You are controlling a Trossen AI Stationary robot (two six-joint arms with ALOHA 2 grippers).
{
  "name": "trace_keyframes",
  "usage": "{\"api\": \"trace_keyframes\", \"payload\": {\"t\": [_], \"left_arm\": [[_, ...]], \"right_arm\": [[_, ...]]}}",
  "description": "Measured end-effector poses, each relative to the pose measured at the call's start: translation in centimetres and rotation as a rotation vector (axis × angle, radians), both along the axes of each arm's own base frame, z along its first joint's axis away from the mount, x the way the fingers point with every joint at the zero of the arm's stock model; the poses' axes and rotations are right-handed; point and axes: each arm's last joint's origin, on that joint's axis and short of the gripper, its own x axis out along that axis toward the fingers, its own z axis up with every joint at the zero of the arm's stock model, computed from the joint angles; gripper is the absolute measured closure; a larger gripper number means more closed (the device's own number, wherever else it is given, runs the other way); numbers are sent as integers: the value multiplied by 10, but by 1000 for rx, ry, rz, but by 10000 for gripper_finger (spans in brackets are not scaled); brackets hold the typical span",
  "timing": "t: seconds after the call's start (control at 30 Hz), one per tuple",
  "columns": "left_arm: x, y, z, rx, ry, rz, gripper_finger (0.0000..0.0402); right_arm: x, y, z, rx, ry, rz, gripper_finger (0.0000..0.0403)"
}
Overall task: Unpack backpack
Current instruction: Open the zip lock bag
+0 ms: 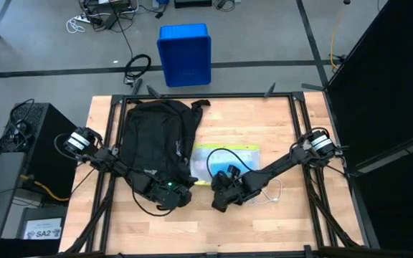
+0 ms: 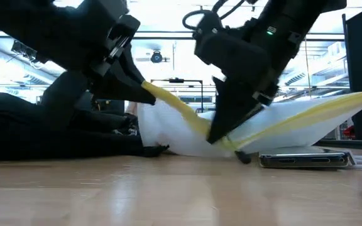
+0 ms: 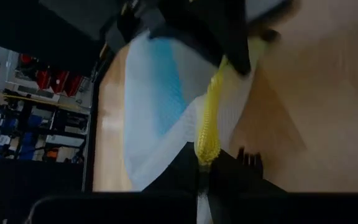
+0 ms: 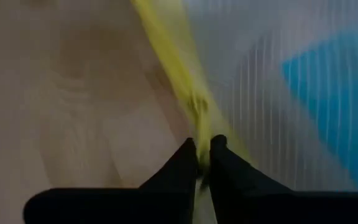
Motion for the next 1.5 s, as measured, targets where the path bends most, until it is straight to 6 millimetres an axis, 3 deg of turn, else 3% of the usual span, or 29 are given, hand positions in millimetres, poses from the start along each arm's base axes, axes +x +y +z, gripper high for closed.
{"api": "trace_keyframes", "payload": {"t": [0.33, 0.8, 0.97, 1.23, 1.33, 1.5], "left_arm": [[-7, 5, -7, 53, 79, 57, 401], [-16, 11, -14, 98, 141, 132, 401], [-19, 13, -16, 92, 156, 154, 401], [-15, 11, -14, 53, 119, 144, 396], [-15, 10, -14, 30, 124, 128, 379], [-13, 8, -14, -20, 132, 90, 321]], "right_arm": [[-39, 2, 7, -16, 244, -128, 403], [-122, 11, 69, -109, 397, -386, 403], [-149, 20, 76, -140, 481, -504, 403], [-158, 35, 76, -156, 387, -445, 392], [-154, 39, 74, -131, 372, -395, 360], [-149, 41, 73, -131, 314, -335, 273]]}}
